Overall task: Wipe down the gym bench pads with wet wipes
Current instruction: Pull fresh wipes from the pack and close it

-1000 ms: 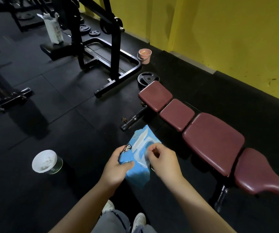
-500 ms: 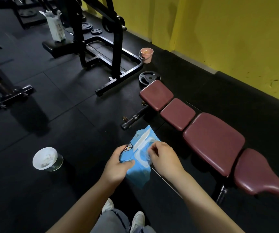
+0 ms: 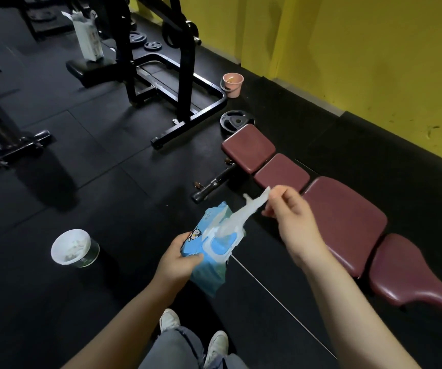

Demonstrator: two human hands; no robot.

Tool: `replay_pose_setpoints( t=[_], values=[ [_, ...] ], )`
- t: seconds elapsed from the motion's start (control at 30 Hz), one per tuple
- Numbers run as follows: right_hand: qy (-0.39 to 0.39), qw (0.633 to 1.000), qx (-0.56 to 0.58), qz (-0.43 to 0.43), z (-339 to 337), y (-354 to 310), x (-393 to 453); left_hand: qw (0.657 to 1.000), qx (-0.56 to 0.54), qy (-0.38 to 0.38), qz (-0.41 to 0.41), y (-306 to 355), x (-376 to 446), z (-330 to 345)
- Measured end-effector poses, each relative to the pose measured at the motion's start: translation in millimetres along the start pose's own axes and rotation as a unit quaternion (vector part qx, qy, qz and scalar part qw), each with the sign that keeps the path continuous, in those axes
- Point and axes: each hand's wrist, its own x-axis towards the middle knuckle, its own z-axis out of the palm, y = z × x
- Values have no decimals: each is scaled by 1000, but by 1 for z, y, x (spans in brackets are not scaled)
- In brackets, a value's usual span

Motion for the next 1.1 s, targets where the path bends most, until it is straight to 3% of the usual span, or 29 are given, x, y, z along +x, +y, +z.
replay_pose_setpoints(
  t=[0.2, 0.4, 0.53, 0.63, 0.73, 0.87, 0.97, 1.1],
  values=[
    [-10, 1000, -5, 0, -23, -24, 18, 999, -17, 25, -12, -10, -6, -15],
    [29, 998, -40, 49, -1, 8, 5, 998, -60, 13, 3, 1, -6, -19],
    [-85, 985, -103, 107, 18, 35, -10, 997, -68, 11, 26, 7, -7, -17],
    [-193, 962, -172, 90, 32, 40, -22, 997, -62, 4, 39, 10, -9, -15],
    [-169, 958, -213, 88, 45, 47, -23, 997, -59, -8, 47, 10, -9, -14],
    [-70, 968, -154, 188, 47, 53, -11, 997, -50, -22, 51, 5, -12, -14],
    [-59, 967, -127, 214, 44, 58, -10, 997, -48, -39, 56, 3, -14, -15],
    [-48, 940, 103, 322, 46, 70, -12, 995, -37, -51, 71, 2, -14, -12]
  ],
)
